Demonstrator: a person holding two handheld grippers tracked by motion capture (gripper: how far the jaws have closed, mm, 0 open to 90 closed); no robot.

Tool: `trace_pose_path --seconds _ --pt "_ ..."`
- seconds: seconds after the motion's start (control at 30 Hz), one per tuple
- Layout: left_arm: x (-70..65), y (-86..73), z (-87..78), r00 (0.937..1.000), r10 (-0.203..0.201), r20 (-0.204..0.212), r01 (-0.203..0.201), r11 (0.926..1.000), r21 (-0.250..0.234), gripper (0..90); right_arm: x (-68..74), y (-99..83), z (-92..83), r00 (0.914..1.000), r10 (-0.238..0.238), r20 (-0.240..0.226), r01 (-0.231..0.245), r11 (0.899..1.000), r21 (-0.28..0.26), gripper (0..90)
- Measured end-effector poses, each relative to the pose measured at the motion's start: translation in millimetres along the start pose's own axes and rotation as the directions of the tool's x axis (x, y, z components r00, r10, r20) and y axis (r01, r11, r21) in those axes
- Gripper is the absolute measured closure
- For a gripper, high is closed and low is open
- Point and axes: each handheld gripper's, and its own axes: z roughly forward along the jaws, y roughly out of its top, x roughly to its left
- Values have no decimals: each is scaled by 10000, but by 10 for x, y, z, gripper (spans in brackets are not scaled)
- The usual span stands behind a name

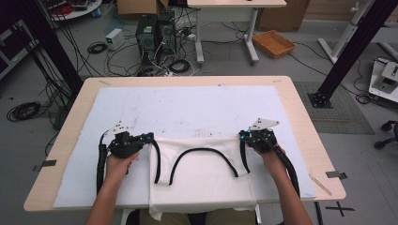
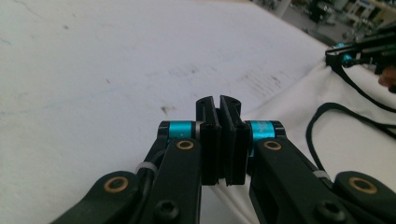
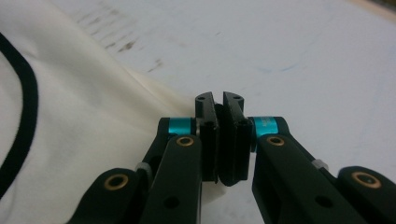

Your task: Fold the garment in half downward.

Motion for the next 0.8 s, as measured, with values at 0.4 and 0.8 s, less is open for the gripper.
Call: trace_pose_path --seconds 0.4,0.8 --pt "-3 164 36 9998 -169 107 178 9961 -867 866 -72 76 -109 9968 349 722 -268 9936 -1099 857" --pt "-352 -129 -466 9873 782 1381 -709 9958 -574 864 265 -243 -680 9967 -453 -674 321 9821 -1856 856"
